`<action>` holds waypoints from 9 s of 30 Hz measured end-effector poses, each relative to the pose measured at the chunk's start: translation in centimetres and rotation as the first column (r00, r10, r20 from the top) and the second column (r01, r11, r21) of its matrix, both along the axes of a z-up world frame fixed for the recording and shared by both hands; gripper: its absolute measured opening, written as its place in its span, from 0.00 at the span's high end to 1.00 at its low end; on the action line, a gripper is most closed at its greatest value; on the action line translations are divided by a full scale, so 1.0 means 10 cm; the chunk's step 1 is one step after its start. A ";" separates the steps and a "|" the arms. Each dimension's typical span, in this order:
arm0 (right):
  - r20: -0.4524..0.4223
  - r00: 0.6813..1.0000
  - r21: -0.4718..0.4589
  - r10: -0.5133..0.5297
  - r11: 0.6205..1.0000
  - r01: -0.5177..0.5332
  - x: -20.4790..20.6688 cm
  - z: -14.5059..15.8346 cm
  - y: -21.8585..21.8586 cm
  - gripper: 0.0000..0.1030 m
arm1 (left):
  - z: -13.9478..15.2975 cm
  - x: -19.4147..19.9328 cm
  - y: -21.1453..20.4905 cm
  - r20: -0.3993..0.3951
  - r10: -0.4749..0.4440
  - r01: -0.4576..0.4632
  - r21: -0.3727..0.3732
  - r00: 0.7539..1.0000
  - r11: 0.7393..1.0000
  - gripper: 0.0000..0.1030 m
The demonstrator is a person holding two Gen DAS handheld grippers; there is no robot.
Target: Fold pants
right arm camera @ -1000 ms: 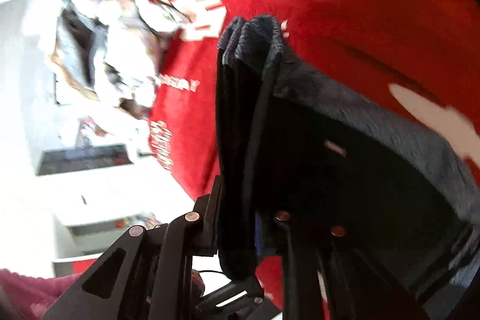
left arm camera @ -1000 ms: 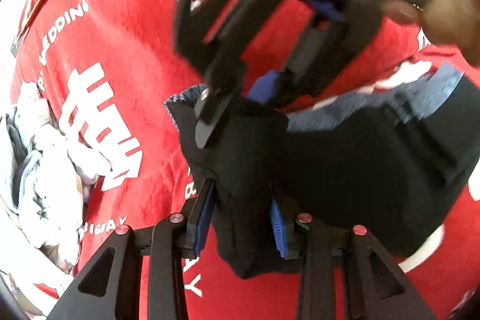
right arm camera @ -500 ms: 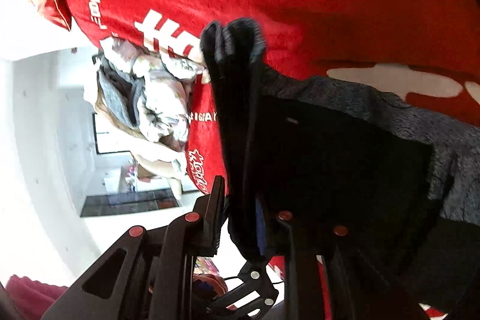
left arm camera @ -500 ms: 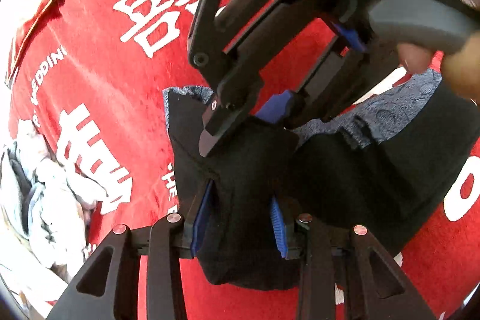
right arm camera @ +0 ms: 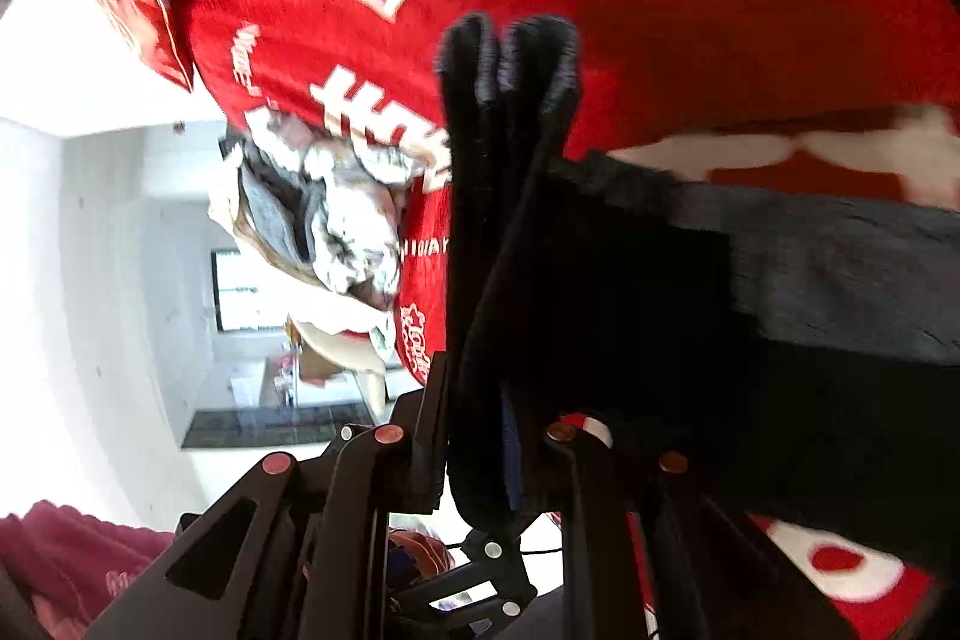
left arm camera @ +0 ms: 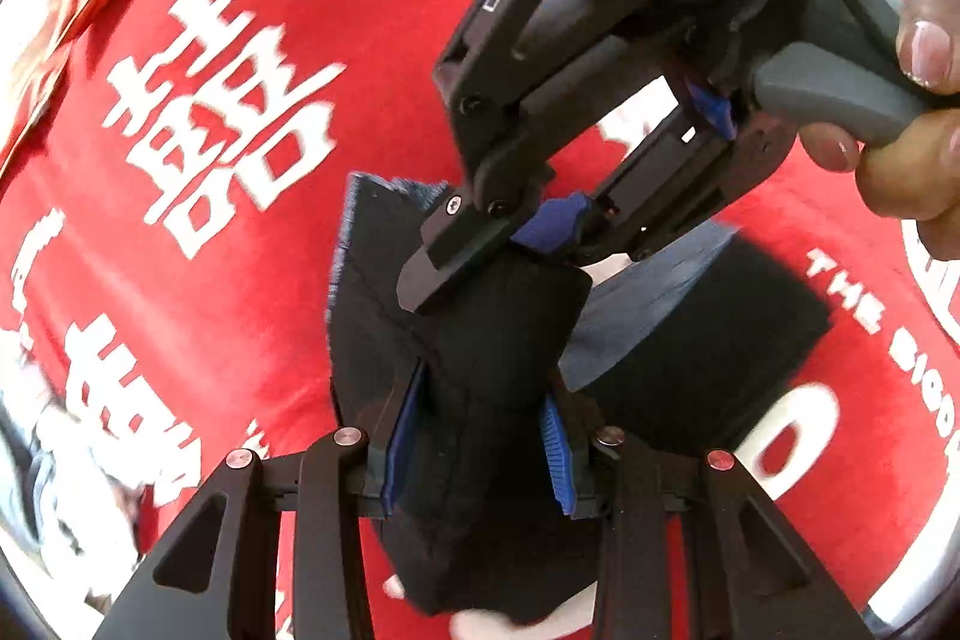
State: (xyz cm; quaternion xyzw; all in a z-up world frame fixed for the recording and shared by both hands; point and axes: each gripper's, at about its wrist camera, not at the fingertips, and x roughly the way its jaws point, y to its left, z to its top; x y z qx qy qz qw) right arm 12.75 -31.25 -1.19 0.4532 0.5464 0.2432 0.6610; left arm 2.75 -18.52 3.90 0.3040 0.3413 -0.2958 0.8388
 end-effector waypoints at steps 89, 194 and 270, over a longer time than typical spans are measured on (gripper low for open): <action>-0.129 0.929 -0.666 -0.346 0.725 0.177 -1.18 -0.17 -0.28 0.20 | -0.89 0.95 0.93 -0.603 0.381 -0.361 0.161 0.701 0.919 0.00; -0.225 0.935 -0.538 -0.272 0.835 0.114 -1.39 -0.83 -0.23 0.23 | -1.01 0.60 1.64 -0.624 0.406 -0.475 0.063 0.668 0.878 0.18; -0.202 0.956 -0.856 -0.214 0.514 -0.066 -1.61 0.81 1.09 0.00 | 0.36 -0.23 1.48 -0.478 0.448 -0.402 0.203 0.755 0.893 0.00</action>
